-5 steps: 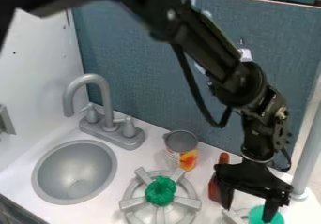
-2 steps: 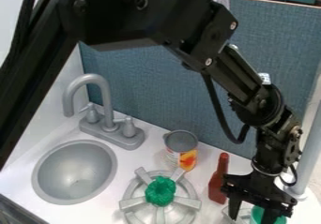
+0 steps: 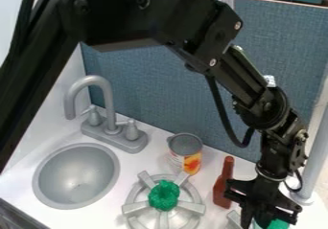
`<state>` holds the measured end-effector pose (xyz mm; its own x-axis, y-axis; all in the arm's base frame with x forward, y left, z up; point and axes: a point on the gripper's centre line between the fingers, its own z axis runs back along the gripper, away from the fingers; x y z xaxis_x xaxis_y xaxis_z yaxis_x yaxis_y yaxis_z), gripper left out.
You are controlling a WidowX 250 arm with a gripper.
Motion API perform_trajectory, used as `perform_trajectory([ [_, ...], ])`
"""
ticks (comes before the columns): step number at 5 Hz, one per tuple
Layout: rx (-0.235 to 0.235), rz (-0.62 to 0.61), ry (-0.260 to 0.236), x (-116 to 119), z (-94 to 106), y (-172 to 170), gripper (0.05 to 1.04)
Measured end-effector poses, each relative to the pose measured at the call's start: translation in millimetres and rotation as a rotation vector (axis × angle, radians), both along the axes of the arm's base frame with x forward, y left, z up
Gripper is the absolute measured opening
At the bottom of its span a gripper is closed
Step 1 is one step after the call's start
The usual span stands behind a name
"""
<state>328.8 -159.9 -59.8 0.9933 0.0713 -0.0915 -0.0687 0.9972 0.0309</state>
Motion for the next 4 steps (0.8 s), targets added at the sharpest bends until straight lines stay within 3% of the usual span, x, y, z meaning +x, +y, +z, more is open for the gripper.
perform_trajectory([
  [1, -0.030, -0.016, -0.011, -3.0, 7.0, -1.7, 0.104],
  [2, -0.056, -0.021, -0.033, -12.0, 21.1, 0.1, 0.096],
  [3, -0.082, -0.016, -0.066, -29.9, 41.9, 6.9, 0.096],
  [4, -0.108, -0.015, -0.058, -57.7, 53.9, 15.5, 0.096],
])
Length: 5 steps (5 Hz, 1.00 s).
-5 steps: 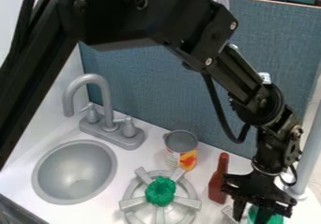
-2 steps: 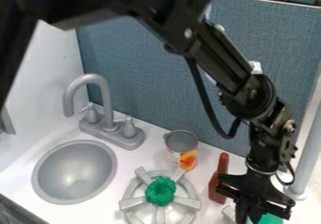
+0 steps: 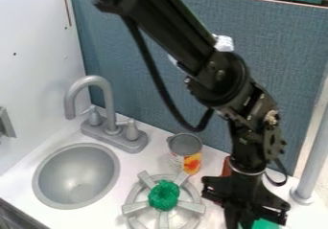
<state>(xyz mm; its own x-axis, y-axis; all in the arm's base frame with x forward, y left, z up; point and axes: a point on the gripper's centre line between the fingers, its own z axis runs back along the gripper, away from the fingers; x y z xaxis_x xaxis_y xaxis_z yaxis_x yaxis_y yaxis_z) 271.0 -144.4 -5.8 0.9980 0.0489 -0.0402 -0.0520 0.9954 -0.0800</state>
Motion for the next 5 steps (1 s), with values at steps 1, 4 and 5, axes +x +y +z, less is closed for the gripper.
perform_trajectory([
  [1, 0.019, -0.034, 0.044, -23.1, -5.0, 10.8, 0.096],
  [4, 0.047, -0.147, -0.019, -49.0, -21.0, 33.2, 0.096],
  [5, 0.023, -0.167, -0.015, -45.1, -37.7, 38.9, 0.096],
])
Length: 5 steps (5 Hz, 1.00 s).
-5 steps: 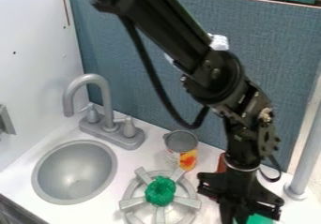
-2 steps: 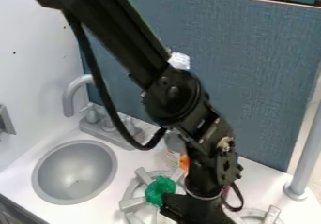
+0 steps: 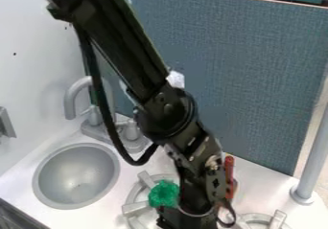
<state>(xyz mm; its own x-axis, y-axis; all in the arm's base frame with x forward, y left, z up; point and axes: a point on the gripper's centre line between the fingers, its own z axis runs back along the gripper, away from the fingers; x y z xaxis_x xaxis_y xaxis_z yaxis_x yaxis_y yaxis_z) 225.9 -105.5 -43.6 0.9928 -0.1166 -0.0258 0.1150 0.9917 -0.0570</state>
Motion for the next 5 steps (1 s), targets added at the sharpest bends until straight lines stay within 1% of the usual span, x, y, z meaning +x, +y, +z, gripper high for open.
perform_trajectory([
  [1, -0.032, -0.018, -0.010, 3.1, -11.6, -0.4, 0.096],
  [2, -0.033, -0.024, -0.010, 8.5, -20.5, 0.0, 0.096],
  [3, -0.041, -0.028, -0.061, 14.7, -23.9, -0.7, 0.096],
  [4, -0.034, -0.021, -0.071, 15.2, -33.0, 0.4, 0.136],
  [5, -0.030, -0.018, -0.056, 17.9, -32.3, -0.9, 0.313],
])
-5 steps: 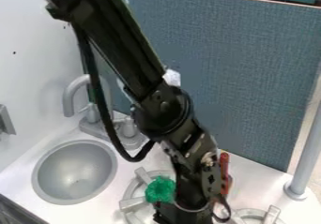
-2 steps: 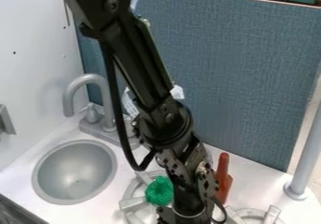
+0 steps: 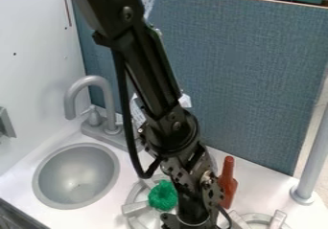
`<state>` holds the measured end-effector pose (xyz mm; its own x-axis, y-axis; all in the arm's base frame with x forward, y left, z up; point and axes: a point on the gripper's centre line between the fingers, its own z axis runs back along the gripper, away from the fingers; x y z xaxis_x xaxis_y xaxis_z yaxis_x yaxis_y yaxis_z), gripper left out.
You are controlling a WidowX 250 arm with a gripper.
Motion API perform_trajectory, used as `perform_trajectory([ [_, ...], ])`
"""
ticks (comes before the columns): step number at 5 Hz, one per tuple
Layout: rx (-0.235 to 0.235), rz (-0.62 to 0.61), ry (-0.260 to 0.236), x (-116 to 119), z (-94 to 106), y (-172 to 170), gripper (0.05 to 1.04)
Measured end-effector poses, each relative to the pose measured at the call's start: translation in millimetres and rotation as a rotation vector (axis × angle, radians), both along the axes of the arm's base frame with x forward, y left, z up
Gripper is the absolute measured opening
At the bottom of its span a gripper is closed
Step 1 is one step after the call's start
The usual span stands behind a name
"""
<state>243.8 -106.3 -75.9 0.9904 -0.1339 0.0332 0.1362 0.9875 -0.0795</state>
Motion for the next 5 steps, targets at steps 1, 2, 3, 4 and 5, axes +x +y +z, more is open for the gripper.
perform_trajectory([
  [1, 0.006, 0.012, 0.040, 1.4, 0.5, -2.0, 0.658],
  [2, 0.023, 0.052, 0.072, -2.7, 3.1, 0.5, 0.917],
  [3, 0.001, 0.076, -0.002, 10.1, 42.5, -2.9, 1.010],
  [4, 0.001, 0.099, -0.032, 12.6, 77.8, -2.1, 1.004],
  [5, -0.025, 0.104, -0.064, 30.1, 97.2, -11.1, 1.002],
])
